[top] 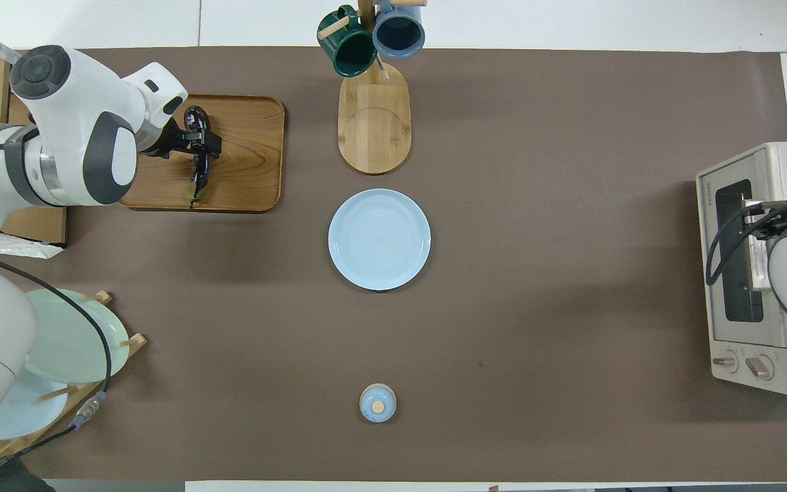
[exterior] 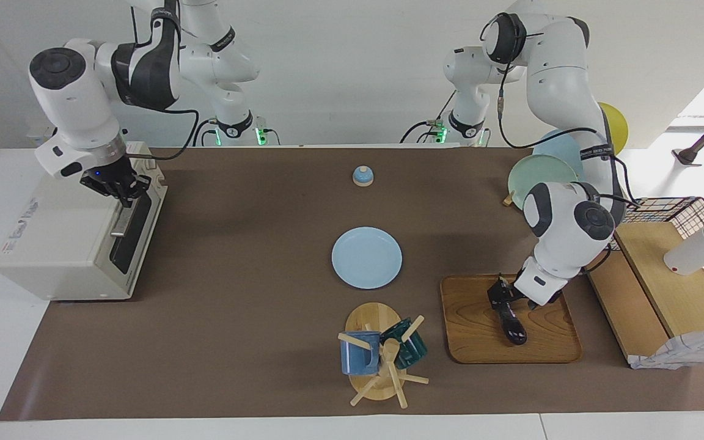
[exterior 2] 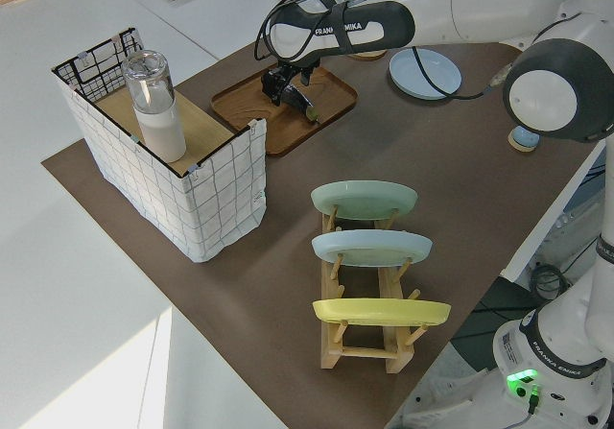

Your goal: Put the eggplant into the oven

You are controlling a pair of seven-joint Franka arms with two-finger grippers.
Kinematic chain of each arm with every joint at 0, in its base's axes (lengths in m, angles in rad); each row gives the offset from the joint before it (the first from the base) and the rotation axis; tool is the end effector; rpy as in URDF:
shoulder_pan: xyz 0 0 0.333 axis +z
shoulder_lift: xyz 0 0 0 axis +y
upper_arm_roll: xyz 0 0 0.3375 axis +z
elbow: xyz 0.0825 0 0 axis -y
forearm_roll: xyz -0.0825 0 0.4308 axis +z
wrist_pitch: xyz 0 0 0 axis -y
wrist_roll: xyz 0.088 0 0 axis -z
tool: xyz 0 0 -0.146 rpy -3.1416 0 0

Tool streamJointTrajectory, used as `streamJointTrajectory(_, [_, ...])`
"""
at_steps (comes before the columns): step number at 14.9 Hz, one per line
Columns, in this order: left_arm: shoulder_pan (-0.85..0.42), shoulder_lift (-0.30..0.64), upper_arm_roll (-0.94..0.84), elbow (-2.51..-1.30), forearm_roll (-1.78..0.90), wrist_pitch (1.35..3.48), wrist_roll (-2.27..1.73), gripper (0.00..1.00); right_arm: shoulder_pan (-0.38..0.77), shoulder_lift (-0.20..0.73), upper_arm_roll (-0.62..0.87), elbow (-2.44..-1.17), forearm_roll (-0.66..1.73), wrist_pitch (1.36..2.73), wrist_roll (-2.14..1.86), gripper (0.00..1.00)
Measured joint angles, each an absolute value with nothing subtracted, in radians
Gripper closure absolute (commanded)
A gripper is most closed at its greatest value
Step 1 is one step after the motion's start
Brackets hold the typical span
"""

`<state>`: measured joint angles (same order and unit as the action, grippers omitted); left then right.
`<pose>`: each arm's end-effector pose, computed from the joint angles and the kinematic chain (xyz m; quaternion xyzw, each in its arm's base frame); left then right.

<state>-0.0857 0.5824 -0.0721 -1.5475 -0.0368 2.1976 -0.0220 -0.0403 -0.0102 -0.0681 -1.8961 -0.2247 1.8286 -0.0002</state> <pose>0.7525 -0.1155 0.2723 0.9975 -0.0509 0.0312 0.0378 0.5883 -0.0907 0.4683 0.9936 -0.0221 -0.0342 0.1055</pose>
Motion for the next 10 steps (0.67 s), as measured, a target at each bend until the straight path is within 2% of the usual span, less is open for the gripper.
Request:
streamJointTrajectory(4, [-0.088,0.582,-0.073,-1.569,-0.035,2.213,-0.012,0.02,-0.061,0.005,-0.068,-1.920,-0.232,1.860,0.017,1.00])
streamJointTrajectory(5, [-0.088,0.582,-0.073,-1.576,-0.035,2.220,-0.007,0.05,-0.062,0.006,-0.069,-1.929,-0.232,1.872,0.017,1.00])
streamJointTrajectory(7, [-0.088,0.582,-0.073,-1.588,-0.035,2.226,0.000,0.17,-0.063,0.006,-0.069,-1.954,-0.232,1.900,0.017,1.00])
streamJointTrajectory(8, [-0.088,0.582,-0.073,-1.590,-0.035,2.227,0.002,0.31,-0.063,0.005,-0.068,-1.961,-0.232,1.910,0.017,1.00])
streamJointTrajectory(10, [-0.088,0.581,-0.075,-1.591,-0.035,2.227,0.003,0.82,-0.055,0.001,-0.063,-1.972,-0.232,1.920,0.017,1.00])
